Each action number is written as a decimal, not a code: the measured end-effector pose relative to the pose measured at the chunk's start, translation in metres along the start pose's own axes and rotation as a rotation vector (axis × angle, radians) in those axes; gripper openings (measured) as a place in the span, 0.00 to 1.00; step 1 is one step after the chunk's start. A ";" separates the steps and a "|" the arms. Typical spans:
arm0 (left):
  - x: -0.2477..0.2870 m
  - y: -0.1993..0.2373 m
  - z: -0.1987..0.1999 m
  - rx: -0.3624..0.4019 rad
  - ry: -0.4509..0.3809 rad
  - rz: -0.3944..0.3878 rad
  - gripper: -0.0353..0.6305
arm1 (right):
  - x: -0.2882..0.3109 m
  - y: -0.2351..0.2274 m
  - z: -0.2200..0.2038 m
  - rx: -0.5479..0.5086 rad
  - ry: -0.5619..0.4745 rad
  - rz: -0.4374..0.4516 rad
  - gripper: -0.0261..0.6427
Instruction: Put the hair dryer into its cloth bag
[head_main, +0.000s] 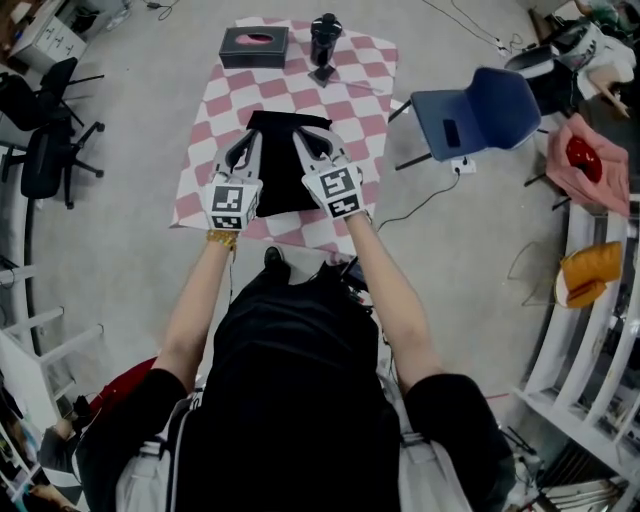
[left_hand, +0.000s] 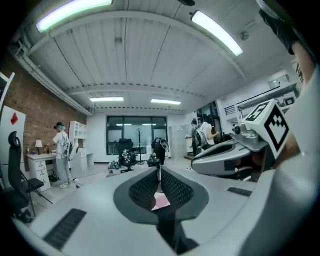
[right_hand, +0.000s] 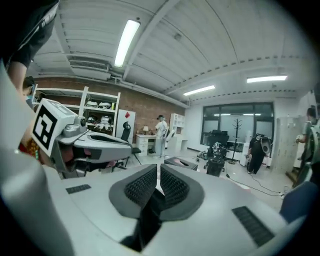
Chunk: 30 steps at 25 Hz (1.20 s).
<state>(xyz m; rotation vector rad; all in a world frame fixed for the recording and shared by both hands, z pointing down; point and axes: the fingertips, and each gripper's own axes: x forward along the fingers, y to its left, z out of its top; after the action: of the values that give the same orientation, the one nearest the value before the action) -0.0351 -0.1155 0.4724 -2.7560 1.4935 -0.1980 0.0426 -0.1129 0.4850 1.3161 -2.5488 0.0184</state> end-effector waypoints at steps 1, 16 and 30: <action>0.006 -0.003 0.007 0.003 -0.018 0.007 0.09 | 0.004 0.000 0.006 0.013 -0.020 -0.034 0.07; 0.012 -0.005 -0.014 -0.043 0.005 0.020 0.09 | 0.013 0.012 -0.015 0.137 -0.042 -0.261 0.06; 0.006 0.008 -0.033 -0.034 0.041 0.008 0.09 | 0.029 0.033 -0.015 0.130 -0.029 -0.258 0.06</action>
<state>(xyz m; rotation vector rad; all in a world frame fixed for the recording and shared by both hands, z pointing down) -0.0421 -0.1232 0.5049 -2.7884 1.5321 -0.2331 0.0036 -0.1147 0.5105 1.6968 -2.4162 0.1163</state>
